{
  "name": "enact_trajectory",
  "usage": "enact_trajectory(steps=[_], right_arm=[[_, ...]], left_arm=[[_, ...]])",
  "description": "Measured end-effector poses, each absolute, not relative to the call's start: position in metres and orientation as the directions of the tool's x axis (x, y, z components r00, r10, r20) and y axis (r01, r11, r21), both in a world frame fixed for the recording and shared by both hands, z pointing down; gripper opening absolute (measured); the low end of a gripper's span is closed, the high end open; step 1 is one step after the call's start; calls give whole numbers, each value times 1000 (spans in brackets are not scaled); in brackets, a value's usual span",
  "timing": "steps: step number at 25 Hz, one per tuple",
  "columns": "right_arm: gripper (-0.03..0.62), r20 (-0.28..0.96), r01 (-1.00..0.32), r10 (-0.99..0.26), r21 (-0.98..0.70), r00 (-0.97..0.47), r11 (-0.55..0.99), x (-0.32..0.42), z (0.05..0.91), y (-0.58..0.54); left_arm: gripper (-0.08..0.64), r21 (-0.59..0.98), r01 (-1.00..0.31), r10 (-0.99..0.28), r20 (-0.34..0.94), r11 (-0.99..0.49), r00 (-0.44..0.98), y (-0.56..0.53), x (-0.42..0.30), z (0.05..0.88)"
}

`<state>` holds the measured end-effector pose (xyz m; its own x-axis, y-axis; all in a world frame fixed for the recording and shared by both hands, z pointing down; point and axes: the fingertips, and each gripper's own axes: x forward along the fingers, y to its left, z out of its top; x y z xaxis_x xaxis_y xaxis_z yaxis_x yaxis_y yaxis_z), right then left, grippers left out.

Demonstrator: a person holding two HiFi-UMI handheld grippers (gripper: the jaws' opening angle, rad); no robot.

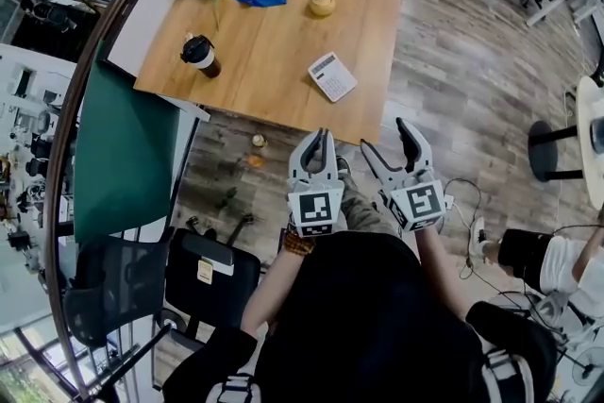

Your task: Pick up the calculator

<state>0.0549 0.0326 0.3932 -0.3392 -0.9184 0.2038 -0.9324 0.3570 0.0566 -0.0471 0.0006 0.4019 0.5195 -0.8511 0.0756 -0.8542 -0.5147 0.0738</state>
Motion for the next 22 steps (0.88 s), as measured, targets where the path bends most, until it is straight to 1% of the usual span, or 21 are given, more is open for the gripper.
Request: enact_trajectory(steps=[7, 13, 19, 22], right_arm=[[356, 209, -910, -891, 21, -402, 415, 75, 399, -35], [360, 202, -892, -871, -25, -447, 452, 101, 401, -86], [362, 221, -870, -842, -94, -493, 485, 135, 424, -130], [362, 240, -858, -824, -115, -513, 501, 149, 439, -144]], left_arm=[[41, 38, -877, -871, 102, -480, 481, -55, -30, 399], [41, 0, -885, -877, 135, -466, 461, -95, -1, 401], [43, -31, -867, -852, 205, -498, 482, -125, 47, 416], [43, -34, -870, -848, 248, -491, 469, -131, 62, 432]])
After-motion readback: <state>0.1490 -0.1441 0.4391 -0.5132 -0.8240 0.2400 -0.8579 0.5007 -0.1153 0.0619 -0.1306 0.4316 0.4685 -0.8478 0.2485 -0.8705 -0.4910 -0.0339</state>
